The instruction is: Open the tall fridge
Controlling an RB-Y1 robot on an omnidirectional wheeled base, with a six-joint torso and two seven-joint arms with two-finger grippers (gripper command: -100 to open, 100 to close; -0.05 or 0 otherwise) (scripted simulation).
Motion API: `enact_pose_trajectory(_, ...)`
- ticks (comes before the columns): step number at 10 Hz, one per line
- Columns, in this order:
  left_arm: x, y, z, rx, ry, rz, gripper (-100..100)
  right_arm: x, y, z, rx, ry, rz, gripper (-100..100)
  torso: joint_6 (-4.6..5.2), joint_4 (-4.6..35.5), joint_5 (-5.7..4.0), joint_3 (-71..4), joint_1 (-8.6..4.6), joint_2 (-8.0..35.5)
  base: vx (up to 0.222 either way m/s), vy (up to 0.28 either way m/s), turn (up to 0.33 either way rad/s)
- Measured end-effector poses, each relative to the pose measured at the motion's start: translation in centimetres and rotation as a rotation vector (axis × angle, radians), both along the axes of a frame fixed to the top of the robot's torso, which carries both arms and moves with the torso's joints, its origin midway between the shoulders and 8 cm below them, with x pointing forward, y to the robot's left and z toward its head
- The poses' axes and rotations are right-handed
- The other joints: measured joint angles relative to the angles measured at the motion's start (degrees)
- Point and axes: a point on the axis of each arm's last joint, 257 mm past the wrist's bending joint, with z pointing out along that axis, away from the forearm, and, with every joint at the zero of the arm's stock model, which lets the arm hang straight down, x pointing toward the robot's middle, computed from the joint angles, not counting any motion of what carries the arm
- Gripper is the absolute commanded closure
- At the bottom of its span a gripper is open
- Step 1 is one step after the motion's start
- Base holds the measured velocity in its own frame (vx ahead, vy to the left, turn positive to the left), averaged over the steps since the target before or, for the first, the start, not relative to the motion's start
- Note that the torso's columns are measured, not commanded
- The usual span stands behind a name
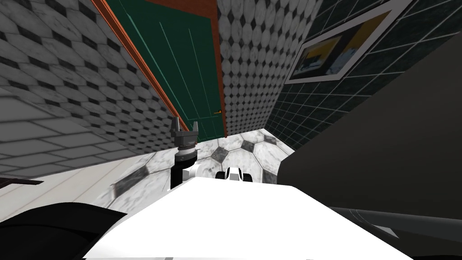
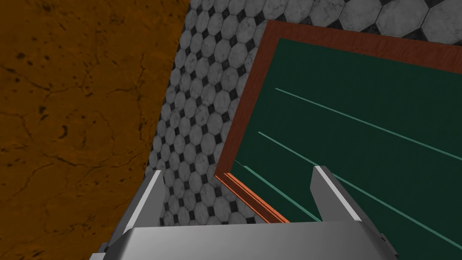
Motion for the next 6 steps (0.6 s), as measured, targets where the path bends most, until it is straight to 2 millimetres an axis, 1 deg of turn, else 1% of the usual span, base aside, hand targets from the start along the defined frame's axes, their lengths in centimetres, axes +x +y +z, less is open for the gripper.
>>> enact_pose_trajectory(3, 0.0, 0.0, 0.0, 0.0, 0.0, 0.0, 0, -1.4, -0.7, -0.1, 0.001, -0.004, -0.047, 100, -0.1, 0.0, -0.04, 0.1, -0.09, 0.1, 0.205, 0.149, -0.038)
enact_pose_trajectory(4, 0.0, 0.0, 0.0, 0.0, 0.0, 0.0, 0, -2.0, -0.9, 0.0, 0.002, -0.004, -0.066, 100, -0.01, 0.0, 0.01, 0.1, -0.07, 0.1, 0.224, 0.198, -0.05)
enact_pose_trajectory(5, 0.0, 0.0, 0.0, 0.0, 0.0, 0.0, 0, -2.8, -1.2, 0.1, -0.004, -0.009, -0.095, -100, 0.12, 0.0, -0.06, 0.2, 0.19, 0.1, 0.112, 0.096, -0.038)
enact_pose_trajectory(6, 0.0, 0.0, 0.0, 0.0, 0.0, 0.0, 0, -3.1, -1.2, 0.7, -0.006, -0.01, -0.099, -100, 0.18, 0.1, -0.11, 0.5, -0.12, 0.6, 0.011, -0.01, -0.006)
